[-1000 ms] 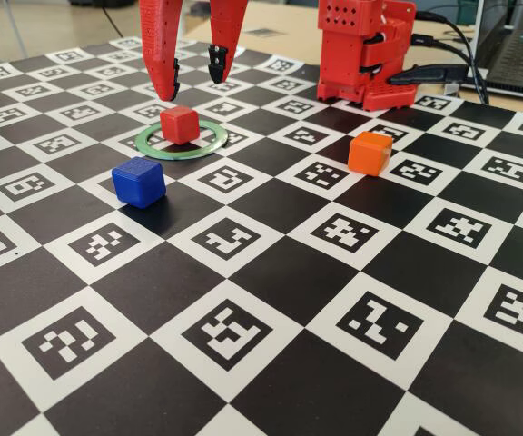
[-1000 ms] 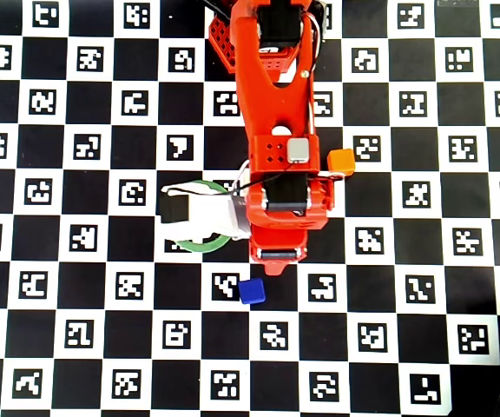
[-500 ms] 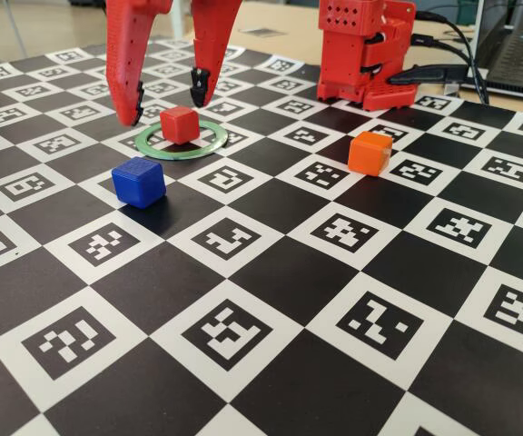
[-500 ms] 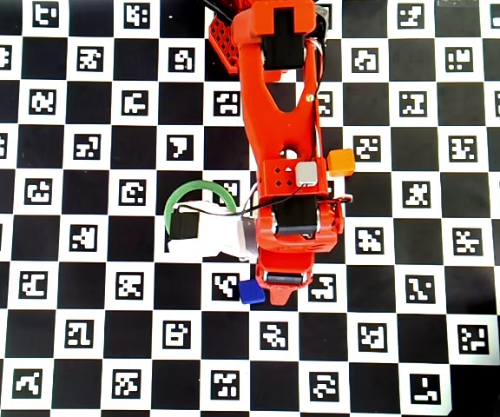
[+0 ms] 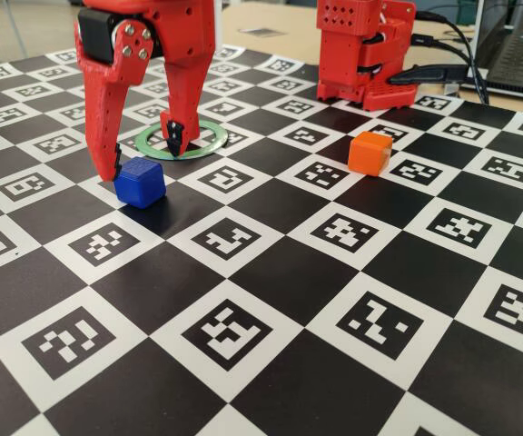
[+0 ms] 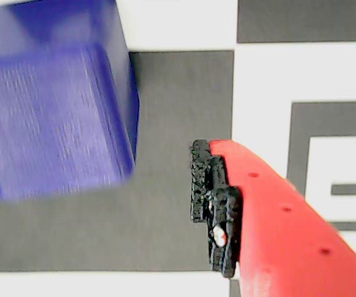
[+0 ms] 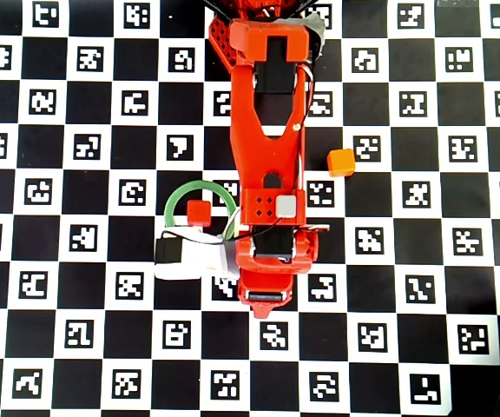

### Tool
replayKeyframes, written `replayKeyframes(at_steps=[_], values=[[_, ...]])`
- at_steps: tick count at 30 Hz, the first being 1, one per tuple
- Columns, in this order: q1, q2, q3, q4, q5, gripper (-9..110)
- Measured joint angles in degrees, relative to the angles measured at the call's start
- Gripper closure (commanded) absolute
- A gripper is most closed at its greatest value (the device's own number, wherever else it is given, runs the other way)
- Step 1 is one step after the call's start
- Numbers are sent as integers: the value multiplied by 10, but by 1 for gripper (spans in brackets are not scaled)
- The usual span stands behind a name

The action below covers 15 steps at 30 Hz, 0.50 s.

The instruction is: Grab the red cube then put it in the green circle then put the blue cube on top and finally the orange cube on top

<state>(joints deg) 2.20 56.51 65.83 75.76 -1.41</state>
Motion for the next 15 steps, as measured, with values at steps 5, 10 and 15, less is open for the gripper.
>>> replayKeyframes(at_steps=[5,10,15], values=[[4,-6,0,-25,3,70],[7,-6,0,-39,-6,70],[7,-8,12,-44,-18,70]])
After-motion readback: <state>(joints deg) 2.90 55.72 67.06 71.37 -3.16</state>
